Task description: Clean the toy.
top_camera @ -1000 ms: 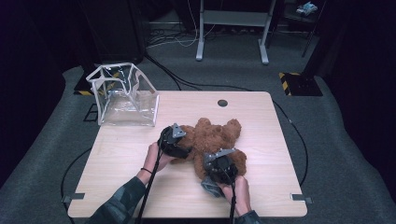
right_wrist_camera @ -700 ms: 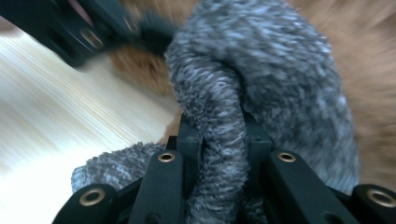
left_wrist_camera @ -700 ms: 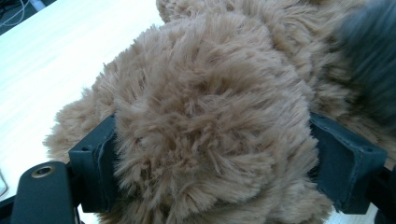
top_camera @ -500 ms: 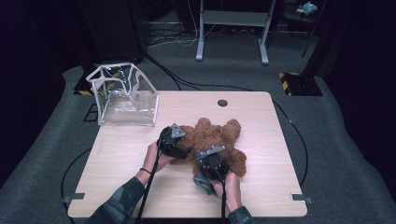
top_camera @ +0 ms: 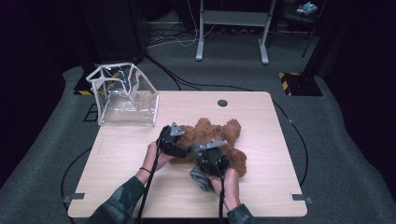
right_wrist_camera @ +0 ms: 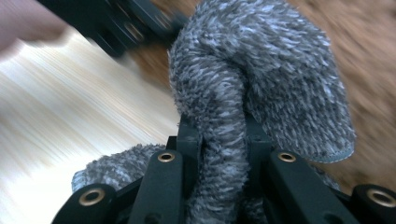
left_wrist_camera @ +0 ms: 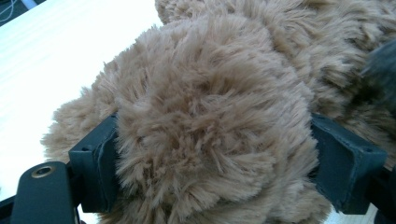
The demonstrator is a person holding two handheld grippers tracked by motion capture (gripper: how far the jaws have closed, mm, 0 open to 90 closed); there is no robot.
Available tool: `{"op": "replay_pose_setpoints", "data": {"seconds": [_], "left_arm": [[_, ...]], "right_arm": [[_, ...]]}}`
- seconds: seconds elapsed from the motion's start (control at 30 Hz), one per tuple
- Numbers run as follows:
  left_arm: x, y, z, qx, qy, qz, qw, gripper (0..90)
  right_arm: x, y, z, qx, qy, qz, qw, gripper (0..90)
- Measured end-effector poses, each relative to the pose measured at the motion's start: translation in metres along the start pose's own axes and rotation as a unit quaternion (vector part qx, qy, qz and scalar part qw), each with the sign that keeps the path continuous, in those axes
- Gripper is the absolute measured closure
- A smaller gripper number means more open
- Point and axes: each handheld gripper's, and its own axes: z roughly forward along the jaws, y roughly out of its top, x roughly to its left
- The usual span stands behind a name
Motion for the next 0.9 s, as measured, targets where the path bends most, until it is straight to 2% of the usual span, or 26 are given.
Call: {"op": "replay_pose_setpoints", "data": {"seconds": [0.03,0.1,0.17,0.2,0.33,0.4,0.43,0.53,0.57,0.63,0.73,0.83,0.9], "left_arm": [[0.0,0.0,0.0,0.001,-0.001,0.0,1.0,15.4],[0.001,-0.001,0.0,0.0,-0.002,0.0,1.0,15.4],[0.002,-0.001,-0.001,0.0,-0.006,0.0,1.0,15.5],[0.002,-0.002,0.0,-0.004,-0.004,-0.001,1.0,15.5],[0.003,-0.003,-0.001,-0.004,-0.008,-0.001,1.0,15.4],[0.002,-0.003,0.0,-0.004,-0.005,-0.001,1.0,15.5],[0.001,-0.002,0.0,-0.006,-0.004,0.001,1.0,15.5],[0.001,-0.002,0.0,-0.006,-0.004,-0.004,1.0,15.5],[0.002,-0.003,0.0,-0.005,-0.007,-0.005,0.9999,15.4],[0.004,-0.003,0.0,-0.008,-0.01,-0.008,0.9999,15.5],[0.004,-0.003,-0.001,-0.008,-0.011,-0.007,0.9999,15.4],[0.004,-0.004,-0.001,-0.007,-0.01,-0.006,0.9999,15.4],[0.005,-0.004,-0.001,-0.006,-0.014,-0.006,0.9999,15.5]], "right_arm": [[0.003,0.003,0.004,-0.001,-0.001,-0.008,1.0,74.4],[0.008,0.005,0.016,0.012,0.001,-0.005,0.9999,74.3],[0.008,0.003,0.026,0.028,-0.01,-0.007,0.9995,74.5],[0.006,-0.001,0.029,0.032,-0.026,-0.014,0.9991,74.6],[-0.008,-0.013,0.025,0.036,-0.068,-0.02,0.9969,74.7],[-0.015,-0.02,0.023,0.043,-0.077,-0.015,0.996,74.7],[-0.018,-0.022,0.023,0.048,-0.082,-0.022,0.9952,74.6],[-0.018,-0.023,0.019,0.05,-0.084,-0.022,0.995,74.4],[-0.016,-0.02,0.018,0.041,-0.083,-0.024,0.9955,74.3],[-0.009,-0.014,0.011,0.028,-0.075,-0.027,0.9965,74.2],[0.004,-0.002,0.007,0.004,-0.05,-0.028,0.9983,74.2],[0.009,0.004,0.013,0.003,-0.031,-0.027,0.9992,74.1],[0.009,0.004,0.021,0.015,-0.03,-0.022,0.9992,74.1]]}}
